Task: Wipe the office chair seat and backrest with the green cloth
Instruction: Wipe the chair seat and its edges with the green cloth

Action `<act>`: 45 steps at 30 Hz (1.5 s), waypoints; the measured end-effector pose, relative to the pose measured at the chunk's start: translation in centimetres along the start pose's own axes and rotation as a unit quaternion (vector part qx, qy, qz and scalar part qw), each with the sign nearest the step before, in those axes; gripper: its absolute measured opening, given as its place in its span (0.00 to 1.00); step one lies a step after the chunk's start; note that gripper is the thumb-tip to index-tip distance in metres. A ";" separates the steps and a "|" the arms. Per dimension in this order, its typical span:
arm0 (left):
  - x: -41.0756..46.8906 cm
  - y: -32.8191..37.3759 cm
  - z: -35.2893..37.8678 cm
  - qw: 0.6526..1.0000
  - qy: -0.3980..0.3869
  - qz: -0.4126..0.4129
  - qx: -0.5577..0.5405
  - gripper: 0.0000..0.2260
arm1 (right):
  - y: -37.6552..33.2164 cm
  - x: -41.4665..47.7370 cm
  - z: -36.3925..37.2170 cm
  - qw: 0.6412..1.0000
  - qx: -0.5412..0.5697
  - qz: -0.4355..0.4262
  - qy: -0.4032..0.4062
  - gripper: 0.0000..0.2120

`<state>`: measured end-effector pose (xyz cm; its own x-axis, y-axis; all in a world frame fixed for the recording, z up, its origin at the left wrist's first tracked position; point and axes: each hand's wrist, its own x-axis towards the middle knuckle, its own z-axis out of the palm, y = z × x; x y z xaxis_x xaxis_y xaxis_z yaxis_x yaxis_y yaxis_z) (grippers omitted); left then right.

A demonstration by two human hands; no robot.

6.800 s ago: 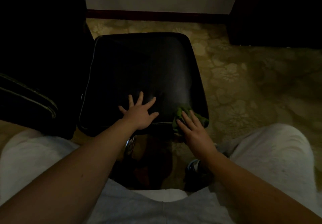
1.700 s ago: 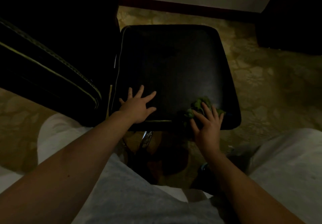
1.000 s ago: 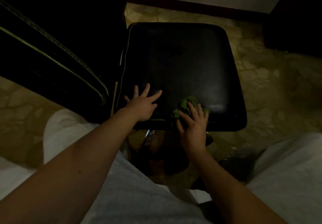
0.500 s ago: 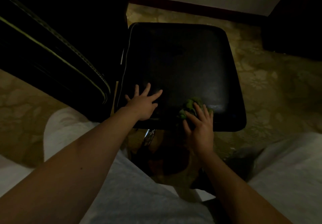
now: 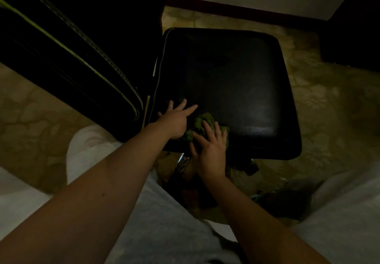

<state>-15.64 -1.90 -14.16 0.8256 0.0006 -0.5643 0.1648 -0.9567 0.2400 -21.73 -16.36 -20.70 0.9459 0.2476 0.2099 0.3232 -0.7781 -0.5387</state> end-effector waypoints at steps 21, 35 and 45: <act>-6.6 0.7 0.9 0.905 0.243 -0.085 -0.338 0.21 | -3.1 2.2 0.6 0.986 -0.021 -0.055 -0.159 0.25; -4.0 6.9 7.2 0.974 0.199 -0.100 -0.045 0.26 | 8.7 8.9 -5.4 0.968 -0.143 -0.003 -0.207 0.27; -3.8 3.3 9.9 0.967 0.247 -0.069 -0.002 0.24 | 8.8 8.6 -4.7 0.968 -0.169 -0.015 -0.183 0.28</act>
<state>-23.53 -7.93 -19.03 0.9522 0.2684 -0.1457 0.2935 -0.9362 0.1935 -10.93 -23.84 -19.79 0.9036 0.4128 -0.1149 0.3808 -0.8966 -0.2262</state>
